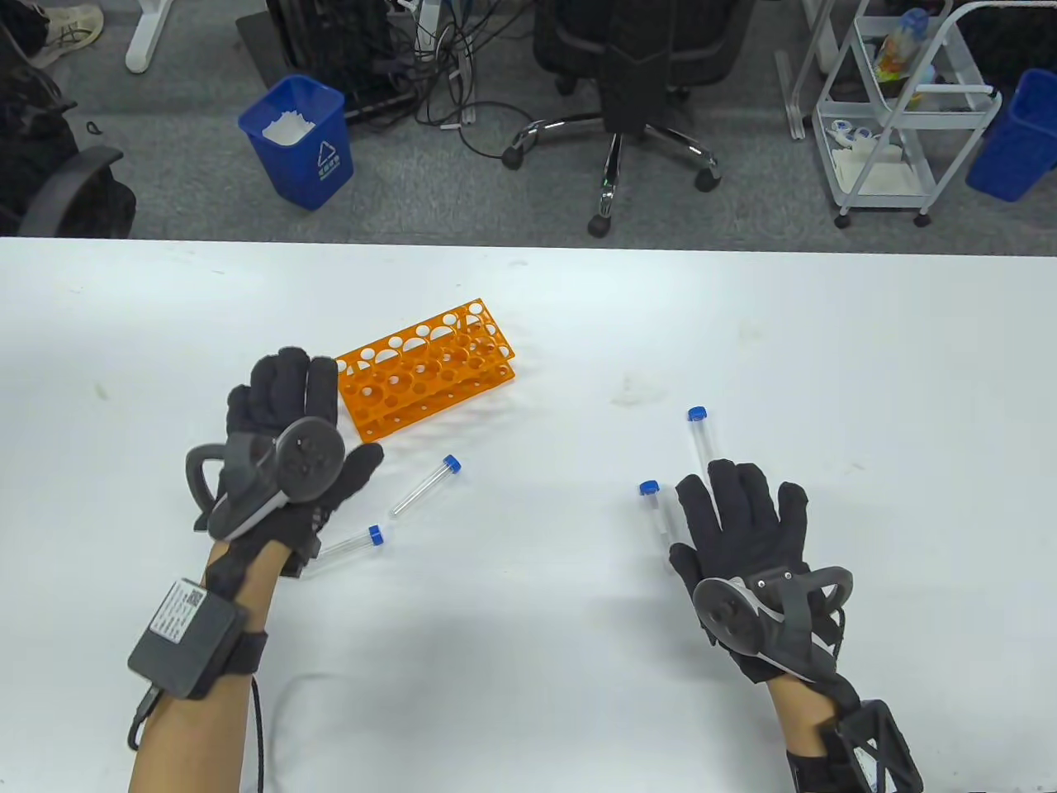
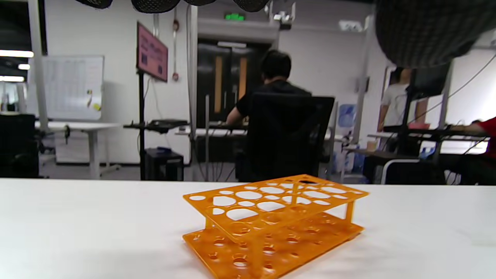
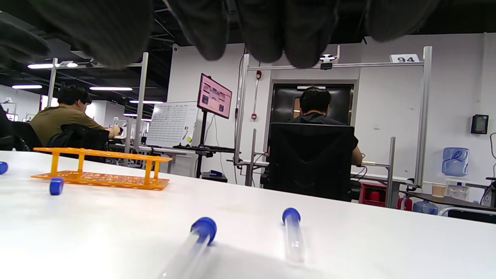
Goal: Hold test tube rack and insert test tubes into grid holes one by one
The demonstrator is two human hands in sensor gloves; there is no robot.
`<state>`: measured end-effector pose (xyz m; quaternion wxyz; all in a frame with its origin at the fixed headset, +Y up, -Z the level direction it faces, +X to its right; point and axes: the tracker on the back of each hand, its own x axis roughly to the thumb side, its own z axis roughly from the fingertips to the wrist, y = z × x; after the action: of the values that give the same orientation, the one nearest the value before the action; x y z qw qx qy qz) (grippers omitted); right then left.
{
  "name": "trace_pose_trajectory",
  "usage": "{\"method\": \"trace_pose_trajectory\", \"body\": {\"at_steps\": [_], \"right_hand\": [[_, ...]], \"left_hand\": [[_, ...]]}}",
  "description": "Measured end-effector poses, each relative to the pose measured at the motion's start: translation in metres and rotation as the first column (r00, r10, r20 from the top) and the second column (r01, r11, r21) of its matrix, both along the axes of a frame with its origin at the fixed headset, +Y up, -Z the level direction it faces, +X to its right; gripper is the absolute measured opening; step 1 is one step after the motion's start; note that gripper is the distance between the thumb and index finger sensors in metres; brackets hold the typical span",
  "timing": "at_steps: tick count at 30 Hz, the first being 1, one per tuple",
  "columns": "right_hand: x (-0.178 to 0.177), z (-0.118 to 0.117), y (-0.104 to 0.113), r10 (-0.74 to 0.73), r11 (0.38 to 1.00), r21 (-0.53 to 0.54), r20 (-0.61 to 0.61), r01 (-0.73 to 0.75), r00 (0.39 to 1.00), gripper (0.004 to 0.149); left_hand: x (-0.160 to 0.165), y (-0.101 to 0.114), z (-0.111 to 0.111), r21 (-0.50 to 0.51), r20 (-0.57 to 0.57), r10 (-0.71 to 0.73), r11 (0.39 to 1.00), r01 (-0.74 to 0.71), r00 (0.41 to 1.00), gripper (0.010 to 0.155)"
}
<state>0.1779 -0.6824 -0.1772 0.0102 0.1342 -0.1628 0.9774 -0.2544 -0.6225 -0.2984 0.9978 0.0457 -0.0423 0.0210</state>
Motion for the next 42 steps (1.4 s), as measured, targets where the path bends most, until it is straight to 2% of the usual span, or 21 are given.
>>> {"method": "trace_pose_trajectory", "body": {"at_steps": [3,5,9,10,12,13,19,23,27,32,37,42], "right_hand": [[0.001,0.0,0.0,-0.004,1.0,-0.007,-0.001,0.004,1.0,0.071],[0.002,-0.001,-0.001,-0.006,1.0,-0.012,-0.001,0.006,1.0,0.071],[0.004,-0.003,-0.003,-0.011,0.999,-0.041,0.004,0.011,1.0,0.071],[0.004,-0.004,-0.004,-0.011,0.999,-0.044,0.005,0.011,1.0,0.07],[0.005,-0.006,-0.007,-0.01,0.998,-0.066,0.007,0.01,1.0,0.07],[0.005,-0.007,-0.008,-0.01,0.997,-0.073,0.008,0.011,1.0,0.07],[0.005,-0.008,-0.01,-0.01,0.995,-0.095,0.004,0.01,1.0,0.07],[0.004,-0.007,-0.009,-0.007,0.995,-0.103,-0.001,0.007,1.0,0.07],[0.004,-0.008,-0.01,-0.014,0.995,-0.1,0.001,0.014,1.0,0.07],[0.006,-0.01,-0.013,-0.022,0.993,-0.118,0.01,0.023,1.0,0.07],[0.012,-0.013,-0.013,-0.062,0.99,-0.129,0.031,0.066,0.998,0.07],[0.021,-0.016,-0.013,-0.12,0.983,-0.135,0.063,0.128,0.991,0.069]], "left_hand": [[0.0,-0.012,-0.046,-0.124,-0.009,0.028,0.992,-0.029,1.0,0.108],[0.003,-0.028,-0.076,-0.235,-0.026,0.014,0.972,-0.02,1.0,0.112],[0.009,-0.061,-0.113,-0.379,-0.063,-0.069,0.924,0.04,0.996,0.119],[0.009,-0.064,-0.116,-0.397,-0.062,-0.073,0.917,0.043,0.995,0.121],[0.014,-0.081,-0.127,-0.523,-0.039,-0.108,0.849,0.072,0.993,0.13],[0.014,-0.086,-0.131,-0.541,-0.036,-0.131,0.836,0.091,0.991,0.133],[0.01,-0.104,-0.14,-0.607,-0.054,-0.101,0.794,0.048,0.993,0.134],[0.008,-0.103,-0.142,-0.558,-0.059,-0.079,0.829,0.033,0.995,0.131],[0.005,-0.091,-0.138,-0.484,-0.085,0.088,0.867,-0.118,0.993,0.127],[0.013,-0.051,-0.115,-0.386,0.032,0.105,0.919,-0.084,0.994,0.126],[0.027,-0.011,-0.07,-0.307,0.153,0.225,0.936,-0.17,0.962,0.126],[0.044,0.011,-0.015,-0.27,0.275,0.241,0.948,-0.166,0.931,0.125]]}}
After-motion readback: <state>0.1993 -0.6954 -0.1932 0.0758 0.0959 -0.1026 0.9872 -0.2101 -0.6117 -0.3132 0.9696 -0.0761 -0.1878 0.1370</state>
